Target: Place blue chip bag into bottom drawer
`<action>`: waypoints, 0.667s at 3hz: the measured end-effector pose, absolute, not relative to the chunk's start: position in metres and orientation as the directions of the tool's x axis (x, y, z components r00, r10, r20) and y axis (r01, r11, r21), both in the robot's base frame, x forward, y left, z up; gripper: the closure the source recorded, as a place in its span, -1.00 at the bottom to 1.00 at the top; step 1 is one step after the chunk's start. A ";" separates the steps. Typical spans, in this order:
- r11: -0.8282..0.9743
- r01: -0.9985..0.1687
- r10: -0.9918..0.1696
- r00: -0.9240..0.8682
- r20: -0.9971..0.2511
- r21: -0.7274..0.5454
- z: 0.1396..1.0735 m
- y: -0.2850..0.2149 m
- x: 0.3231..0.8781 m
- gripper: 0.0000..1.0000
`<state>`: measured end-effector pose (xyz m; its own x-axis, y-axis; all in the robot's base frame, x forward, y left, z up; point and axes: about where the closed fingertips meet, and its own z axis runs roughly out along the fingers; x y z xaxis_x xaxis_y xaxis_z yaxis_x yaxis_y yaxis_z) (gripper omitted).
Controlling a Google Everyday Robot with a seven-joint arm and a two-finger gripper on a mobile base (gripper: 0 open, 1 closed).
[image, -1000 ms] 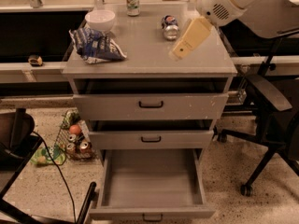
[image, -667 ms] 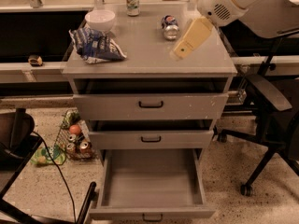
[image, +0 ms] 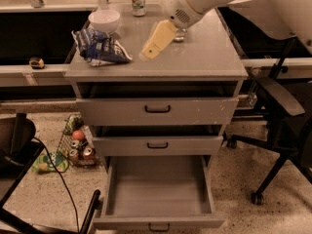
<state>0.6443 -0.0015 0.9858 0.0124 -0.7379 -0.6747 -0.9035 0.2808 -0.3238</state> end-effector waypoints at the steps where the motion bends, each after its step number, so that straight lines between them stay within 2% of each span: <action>1: 0.261 -0.912 -0.707 0.043 -0.706 -0.317 0.972 0.044 0.666 -1.00; 2: 0.272 -0.911 -0.678 0.047 -0.734 -0.309 0.955 0.082 0.688 -1.00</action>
Offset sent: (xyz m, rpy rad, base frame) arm 0.0722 0.1250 -0.0474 0.1383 -0.0233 0.0305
